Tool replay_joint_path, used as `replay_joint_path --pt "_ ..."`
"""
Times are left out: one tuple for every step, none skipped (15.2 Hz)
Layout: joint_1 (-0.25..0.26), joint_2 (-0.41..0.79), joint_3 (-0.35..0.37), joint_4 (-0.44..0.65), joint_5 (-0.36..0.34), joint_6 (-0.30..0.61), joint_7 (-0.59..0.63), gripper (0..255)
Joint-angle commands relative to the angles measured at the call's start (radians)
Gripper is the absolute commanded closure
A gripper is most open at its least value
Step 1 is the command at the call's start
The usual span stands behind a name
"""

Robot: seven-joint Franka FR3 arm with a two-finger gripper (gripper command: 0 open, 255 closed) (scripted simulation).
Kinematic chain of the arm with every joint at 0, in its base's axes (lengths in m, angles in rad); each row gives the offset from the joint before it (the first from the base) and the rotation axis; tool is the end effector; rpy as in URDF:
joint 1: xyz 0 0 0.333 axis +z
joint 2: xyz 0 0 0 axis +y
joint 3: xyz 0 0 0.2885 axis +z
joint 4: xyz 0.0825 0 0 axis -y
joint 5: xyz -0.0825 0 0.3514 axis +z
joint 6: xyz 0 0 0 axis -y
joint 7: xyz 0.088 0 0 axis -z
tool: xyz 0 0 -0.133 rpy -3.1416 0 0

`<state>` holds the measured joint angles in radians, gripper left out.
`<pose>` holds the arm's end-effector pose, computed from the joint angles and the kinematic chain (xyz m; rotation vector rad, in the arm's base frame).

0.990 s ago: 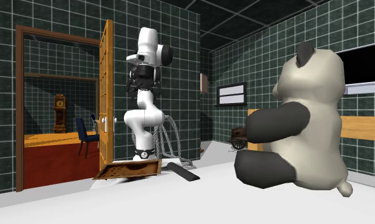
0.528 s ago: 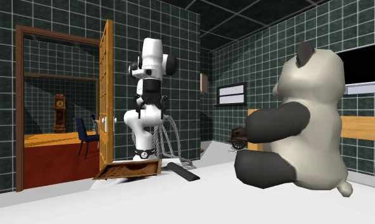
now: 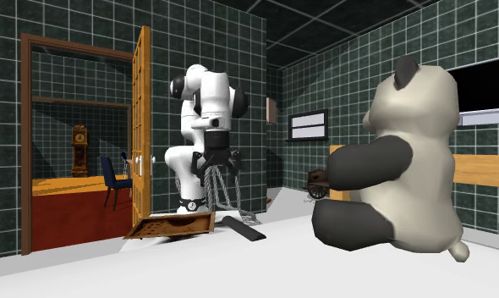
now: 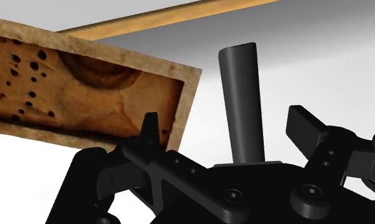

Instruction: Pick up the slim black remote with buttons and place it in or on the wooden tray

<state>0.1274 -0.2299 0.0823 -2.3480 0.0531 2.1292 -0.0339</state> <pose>0.4366 0.0966 0.3879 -3.0966 -0.3320 -0.0129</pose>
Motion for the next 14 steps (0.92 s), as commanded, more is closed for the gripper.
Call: replay_joint_path --pt "0.013 0.072 0.008 0.023 0.015 0.042 -0.013 0" --pt "0.019 0.106 0.012 0.034 0.023 0.061 -0.020 0" --pt "0.024 0.140 0.017 0.046 0.030 0.079 -0.027 0" --pt "0.030 0.174 0.021 0.059 0.037 0.097 -0.034 0" --pt "0.036 0.208 0.026 0.073 0.043 0.114 -0.041 0" --pt "0.041 0.242 0.031 0.087 0.050 0.129 -0.048 0" --pt "0.041 0.243 0.031 0.088 0.050 0.130 -0.048 0" --pt "0.041 0.251 0.032 0.082 0.050 0.143 -0.048 0" --pt "0.042 0.259 0.033 0.077 0.050 0.156 -0.048 0" --pt "0.043 0.267 0.033 0.071 0.050 0.170 -0.048 0" --pt "0.043 0.275 0.034 0.067 0.050 0.183 -0.048 0" --pt "0.044 0.284 0.034 0.062 0.050 0.196 -0.047 0" --pt "0.045 0.293 0.035 0.057 0.049 0.210 -0.047 0" --pt "0.046 0.307 0.036 0.051 0.049 0.231 -0.047 0"
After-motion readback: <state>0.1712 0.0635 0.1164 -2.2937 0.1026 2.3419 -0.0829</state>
